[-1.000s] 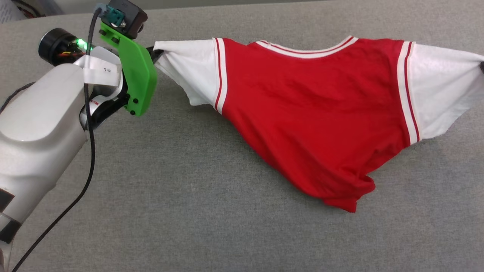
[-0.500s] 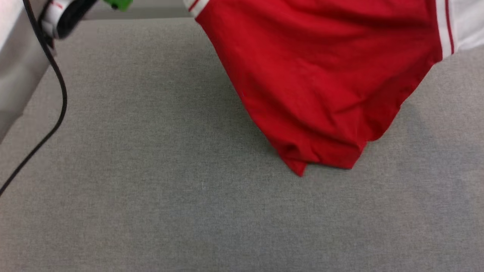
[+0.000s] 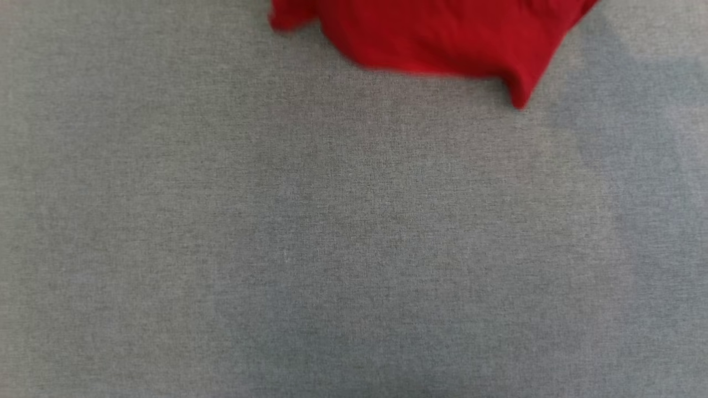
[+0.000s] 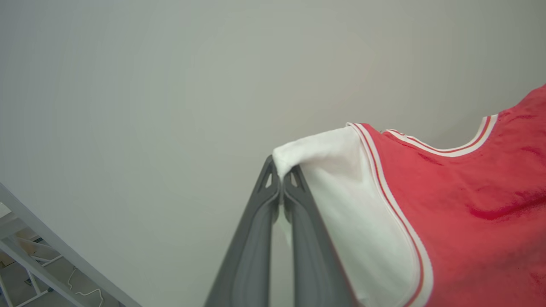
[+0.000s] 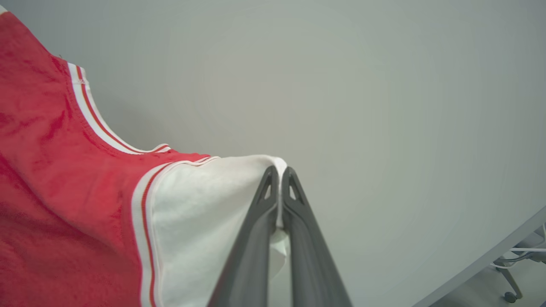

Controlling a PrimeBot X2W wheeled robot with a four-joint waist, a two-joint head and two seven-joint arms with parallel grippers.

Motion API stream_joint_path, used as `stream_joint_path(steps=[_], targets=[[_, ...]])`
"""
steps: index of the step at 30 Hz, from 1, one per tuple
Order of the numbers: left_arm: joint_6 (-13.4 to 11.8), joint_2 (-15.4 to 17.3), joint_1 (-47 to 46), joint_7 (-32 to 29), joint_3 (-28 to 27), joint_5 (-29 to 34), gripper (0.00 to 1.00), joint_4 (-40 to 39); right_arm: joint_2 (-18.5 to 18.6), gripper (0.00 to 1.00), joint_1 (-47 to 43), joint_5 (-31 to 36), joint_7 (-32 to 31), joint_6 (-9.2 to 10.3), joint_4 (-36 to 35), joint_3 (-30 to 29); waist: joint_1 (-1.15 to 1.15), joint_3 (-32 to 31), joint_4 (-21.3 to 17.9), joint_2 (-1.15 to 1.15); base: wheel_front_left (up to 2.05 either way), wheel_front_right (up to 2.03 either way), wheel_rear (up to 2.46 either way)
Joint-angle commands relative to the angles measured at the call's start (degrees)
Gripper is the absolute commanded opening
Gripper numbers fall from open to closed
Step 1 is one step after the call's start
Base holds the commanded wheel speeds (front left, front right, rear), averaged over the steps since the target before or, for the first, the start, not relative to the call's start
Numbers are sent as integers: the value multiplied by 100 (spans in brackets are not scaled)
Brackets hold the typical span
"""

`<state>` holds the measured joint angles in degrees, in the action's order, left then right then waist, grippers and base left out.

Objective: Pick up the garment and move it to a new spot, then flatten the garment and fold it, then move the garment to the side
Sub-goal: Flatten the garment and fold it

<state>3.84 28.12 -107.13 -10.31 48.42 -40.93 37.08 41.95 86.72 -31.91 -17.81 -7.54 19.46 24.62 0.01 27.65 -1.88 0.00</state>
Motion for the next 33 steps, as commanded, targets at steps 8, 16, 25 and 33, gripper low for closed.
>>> stream_joint_path(steps=[8, 16, 25, 33], targets=[[150, -57, -871, 340, -30, 227, 0, 611, -362, 0, 1471, 256, 603, 5, 1048, 501, -1, 325, -100, 0, 0, 0, 0], [280, -123, -693, 585, 53, 76, 0, 1116, -556, 0, 1710, 25, 1005, 5, 1763, 1195, -1, 433, -155, 0, 0, 0, 0], [347, 97, 786, 1272, 299, -194, 0, 1288, -929, 0, 394, -796, 1828, 5, 2129, 1981, -1, 88, -288, 0, 0, 0, 0], [330, 96, 2807, 1937, 420, -638, 0, 1036, -768, 0, -1254, -1561, 2460, 5, 1820, 2620, -1, -613, -78, 0, 0, 0, 0]])
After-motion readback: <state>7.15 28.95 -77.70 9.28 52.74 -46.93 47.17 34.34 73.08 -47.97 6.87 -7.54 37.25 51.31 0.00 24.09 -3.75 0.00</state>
